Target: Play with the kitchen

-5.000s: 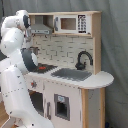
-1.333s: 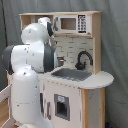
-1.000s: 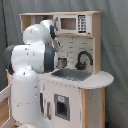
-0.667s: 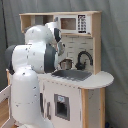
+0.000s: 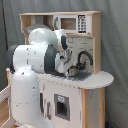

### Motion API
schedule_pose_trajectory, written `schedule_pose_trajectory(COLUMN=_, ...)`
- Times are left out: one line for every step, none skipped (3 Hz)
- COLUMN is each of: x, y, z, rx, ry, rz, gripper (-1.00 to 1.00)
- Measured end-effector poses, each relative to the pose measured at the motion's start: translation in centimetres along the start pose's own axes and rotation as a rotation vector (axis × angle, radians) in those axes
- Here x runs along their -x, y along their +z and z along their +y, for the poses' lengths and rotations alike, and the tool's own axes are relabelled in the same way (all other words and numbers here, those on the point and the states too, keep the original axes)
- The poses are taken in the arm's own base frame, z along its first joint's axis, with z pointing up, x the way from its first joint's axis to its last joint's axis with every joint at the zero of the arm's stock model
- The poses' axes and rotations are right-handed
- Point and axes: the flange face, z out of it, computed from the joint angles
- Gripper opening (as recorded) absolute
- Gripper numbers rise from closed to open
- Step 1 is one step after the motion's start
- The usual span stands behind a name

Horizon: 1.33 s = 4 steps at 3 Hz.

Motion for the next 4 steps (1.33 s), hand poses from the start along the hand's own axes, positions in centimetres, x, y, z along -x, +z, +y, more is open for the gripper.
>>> schedule_pose_trajectory(x=-2.2, y=1.9, z=-0.3, rx=0.046, ry=-0.040, rz=-0.019, gripper=-1.00)
schedule_pose_trajectory(x=-3.2, y=1.7, z=-1.0, rx=0.061, ry=-0.057, rz=-0.004, gripper=-1.00)
schedule_pose_trajectory(x=-3.3, y=1.6, z=-0.9, rx=0.068, ry=-0.056, rz=0.004, gripper=1.00)
schedule_pose_trajectory(x=-4.0, y=1.2, z=-0.2, rx=0.118, ry=-0.051, rz=0.053, gripper=1.00)
